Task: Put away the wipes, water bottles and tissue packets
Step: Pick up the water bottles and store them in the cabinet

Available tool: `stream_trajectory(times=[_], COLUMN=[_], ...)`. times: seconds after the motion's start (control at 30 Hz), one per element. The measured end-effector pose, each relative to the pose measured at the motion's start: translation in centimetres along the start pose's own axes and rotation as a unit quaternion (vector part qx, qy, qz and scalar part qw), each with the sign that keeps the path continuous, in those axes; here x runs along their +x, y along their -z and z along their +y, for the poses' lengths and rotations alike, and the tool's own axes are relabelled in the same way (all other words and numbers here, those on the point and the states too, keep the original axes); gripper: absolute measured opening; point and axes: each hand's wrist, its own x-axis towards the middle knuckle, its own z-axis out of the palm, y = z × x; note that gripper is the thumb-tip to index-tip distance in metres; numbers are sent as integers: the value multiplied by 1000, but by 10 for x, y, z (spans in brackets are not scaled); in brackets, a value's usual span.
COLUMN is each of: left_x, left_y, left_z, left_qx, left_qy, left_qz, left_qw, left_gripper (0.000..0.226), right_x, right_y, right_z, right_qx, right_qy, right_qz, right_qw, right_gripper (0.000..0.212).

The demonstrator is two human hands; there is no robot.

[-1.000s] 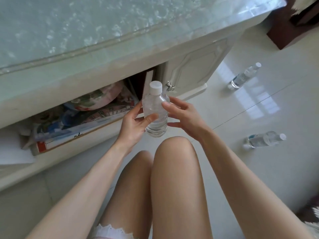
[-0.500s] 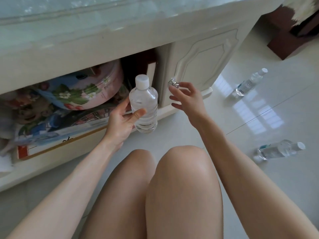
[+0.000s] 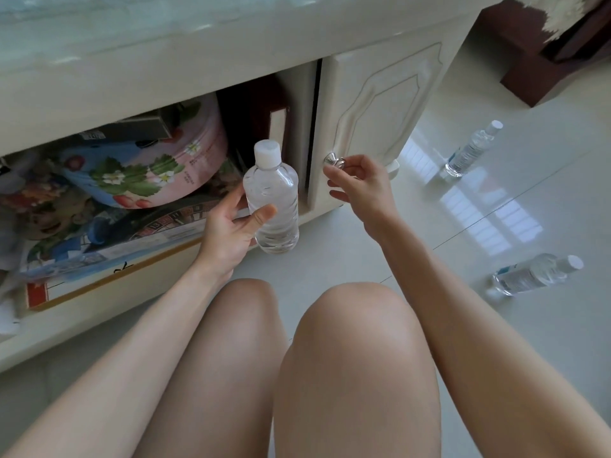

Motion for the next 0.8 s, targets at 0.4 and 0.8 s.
stream_trajectory(times=[0.4,0.8], left_x=[-3,8], left_y=[-39,-126], left_z=[-12,-14], left_qx=[-1,49], left_qy=[17,5], left_qz=[-50,-129], left_qw=[999,990], left_gripper=[63,37], right_x=[-47,-70], right_y=[58,152], right_z=[19,33], right_qx=[-32,-12], right_qy=[17,24], right_qz=[84,195], right_qw=[996,980], right_gripper=[27,33])
